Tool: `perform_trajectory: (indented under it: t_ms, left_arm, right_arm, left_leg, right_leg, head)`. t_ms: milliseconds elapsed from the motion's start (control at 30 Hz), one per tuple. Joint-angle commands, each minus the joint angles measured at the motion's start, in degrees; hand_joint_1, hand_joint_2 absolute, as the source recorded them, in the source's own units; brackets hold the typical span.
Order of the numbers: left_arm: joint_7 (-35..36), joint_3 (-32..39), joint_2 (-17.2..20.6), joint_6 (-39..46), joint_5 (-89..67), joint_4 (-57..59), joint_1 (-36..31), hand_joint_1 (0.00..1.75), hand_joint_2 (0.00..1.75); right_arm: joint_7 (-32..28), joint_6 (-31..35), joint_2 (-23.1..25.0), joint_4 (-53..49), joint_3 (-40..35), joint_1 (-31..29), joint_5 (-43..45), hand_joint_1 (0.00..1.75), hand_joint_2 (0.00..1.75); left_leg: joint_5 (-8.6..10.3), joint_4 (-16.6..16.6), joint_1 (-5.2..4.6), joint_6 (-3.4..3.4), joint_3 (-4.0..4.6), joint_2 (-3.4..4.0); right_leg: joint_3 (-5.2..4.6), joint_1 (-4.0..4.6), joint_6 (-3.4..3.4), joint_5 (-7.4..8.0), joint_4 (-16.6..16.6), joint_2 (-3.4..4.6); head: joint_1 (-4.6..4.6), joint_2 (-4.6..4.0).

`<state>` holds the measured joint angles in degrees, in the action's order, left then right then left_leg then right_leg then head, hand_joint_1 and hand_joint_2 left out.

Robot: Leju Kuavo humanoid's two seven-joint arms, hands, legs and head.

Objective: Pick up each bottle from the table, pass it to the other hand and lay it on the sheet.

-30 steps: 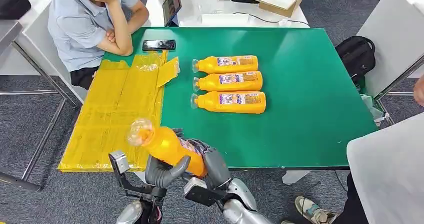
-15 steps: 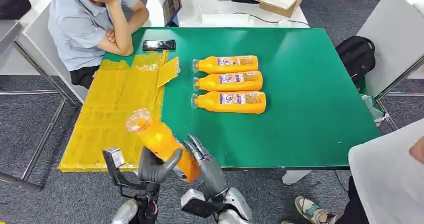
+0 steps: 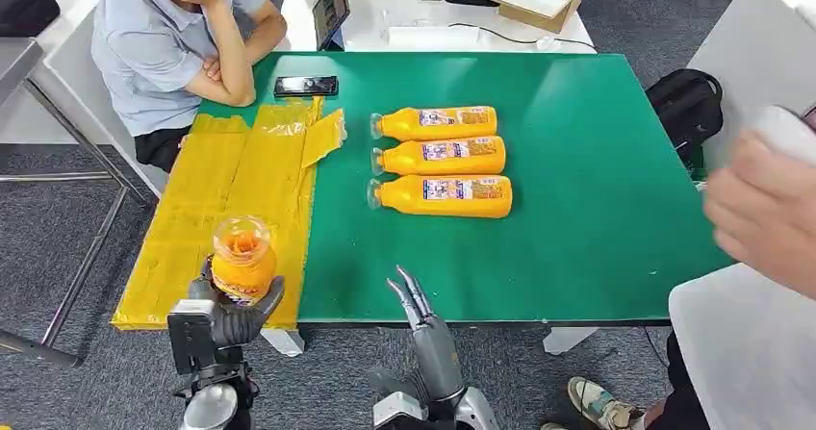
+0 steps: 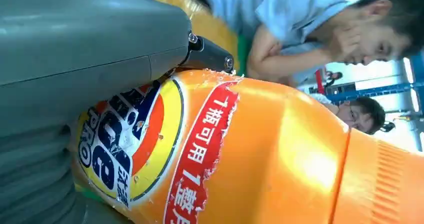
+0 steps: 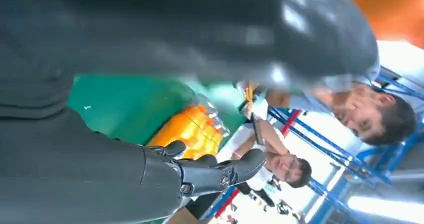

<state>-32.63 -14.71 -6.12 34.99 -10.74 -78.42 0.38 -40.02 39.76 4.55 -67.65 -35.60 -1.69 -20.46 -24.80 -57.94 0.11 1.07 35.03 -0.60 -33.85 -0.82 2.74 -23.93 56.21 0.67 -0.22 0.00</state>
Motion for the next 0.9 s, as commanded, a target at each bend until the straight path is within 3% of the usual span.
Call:
perform_trajectory:
  t_ms: [33,67,133,167,200,233,267,400,600,833,900]
  left_arm:
    - [7.95,-0.81,3.61,1.69,-21.76,14.79,-9.01,1.54,1.75]
    - [7.99,-0.81,3.47,1.54,-21.83,15.23,-9.34,1.54,1.75]
    - [11.67,-2.29,4.3,1.21,-29.91,24.0,-13.52,0.75,1.75]
    - [12.66,-2.57,4.39,0.58,-31.43,26.26,-14.6,0.68,1.75]
    - [13.03,-2.58,4.52,0.08,-32.09,28.4,-15.61,0.8,1.75]
    - [13.45,-2.49,4.38,-0.19,-32.86,30.64,-16.77,1.29,1.75]
    - [14.08,-1.99,4.12,-0.1,-33.07,32.4,-17.77,1.29,1.75]
    - [16.72,-0.84,3.91,-0.41,-35.49,40.03,-22.39,1.75,1.75]
    - [19.78,-0.45,4.2,-1.21,-38.38,47.3,-26.51,1.75,1.75]
    - [29.5,-3.09,3.54,-3.37,-46.64,54.5,-29.37,1.75,1.75]
    - [30.46,-3.44,3.52,-4.11,-47.55,54.87,-29.47,1.64,1.75]
  right_arm:
    - [0.02,-2.31,-1.4,-6.5,1.12,0.95,0.19,0.0,0.0]
    - [0.02,-2.35,-1.35,-6.37,1.16,0.81,0.23,0.0,0.0]
    - [0.02,-3.11,-0.88,-4.94,1.08,0.2,0.77,0.0,0.0]
    - [0.02,-3.43,-0.88,-4.87,0.87,0.08,1.02,0.0,0.0]
    - [0.02,-3.8,-0.8,-4.56,0.64,-0.11,1.25,0.0,0.0]
    - [0.02,-3.93,-0.77,-4.25,0.4,-0.31,1.42,0.0,0.0]
    - [0.02,-3.93,-0.78,-3.96,0.36,-0.21,1.42,0.0,0.0]
    - [0.02,-4.66,-0.77,-2.9,0.1,-0.29,1.93,0.0,0.0]
    - [0.02,-5.6,-0.61,-1.34,0.45,-0.7,2.15,0.0,0.0]
    - [0.02,-6.53,0.49,1.84,0.9,-1.28,2.46,0.0,0.0]
    - [0.02,-6.56,0.54,2.07,0.91,-1.36,2.56,0.0,0.0]
  left_leg:
    - [0.03,0.05,0.0,-0.03,-0.09,-0.1]
    - [0.03,0.07,0.0,-0.04,-0.18,-0.13]
    - [0.06,0.13,0.0,-0.06,-0.28,-0.17]
    - [0.08,0.14,-0.01,-0.05,-0.25,-0.15]
    - [0.1,0.14,-0.02,-0.03,-0.22,-0.12]
    - [0.07,0.15,0.01,-0.06,-0.33,-0.09]
    - [0.08,0.16,-0.02,-0.05,-0.34,-0.11]
    - [0.06,0.09,0.0,-0.02,-0.36,0.02]
    - [0.05,0.14,0.01,-0.06,-0.74,0.17]
    - [0.06,0.19,0.01,-0.1,-0.99,0.26]
    - [0.02,0.15,-0.02,-0.09,-1.06,0.27]
  right_leg:
    - [0.11,0.01,-0.06,-0.02,-0.04,-0.16]
    - [0.22,0.02,-0.09,-0.04,-0.05,-0.23]
    - [0.31,0.01,-0.12,-0.03,-0.1,-0.27]
    - [0.3,0.01,-0.11,-0.01,-0.11,-0.23]
    - [0.25,-0.01,-0.08,0.01,-0.09,-0.19]
    - [0.36,0.03,-0.13,0.0,-0.12,-0.21]
    - [0.35,0.0,-0.11,0.0,-0.1,-0.21]
    - [0.39,0.02,-0.07,0.05,-0.06,-0.05]
    - [0.73,0.04,-0.11,0.08,-0.07,0.07]
    - [0.9,0.05,-0.17,0.13,-0.09,0.14]
    - [0.97,0.02,-0.24,0.15,-0.03,0.15]
  head:
    - [0.0,0.0]
    - [0.02,0.0]
    - [0.02,0.0]
    - [0.02,0.0]
    - [0.0,0.0]
    - [0.0,0.0]
    - [0.02,0.0]
    - [0.0,0.0]
    - [0.0,0.0]
    - [0.02,0.0]
    - [0.0,0.0]
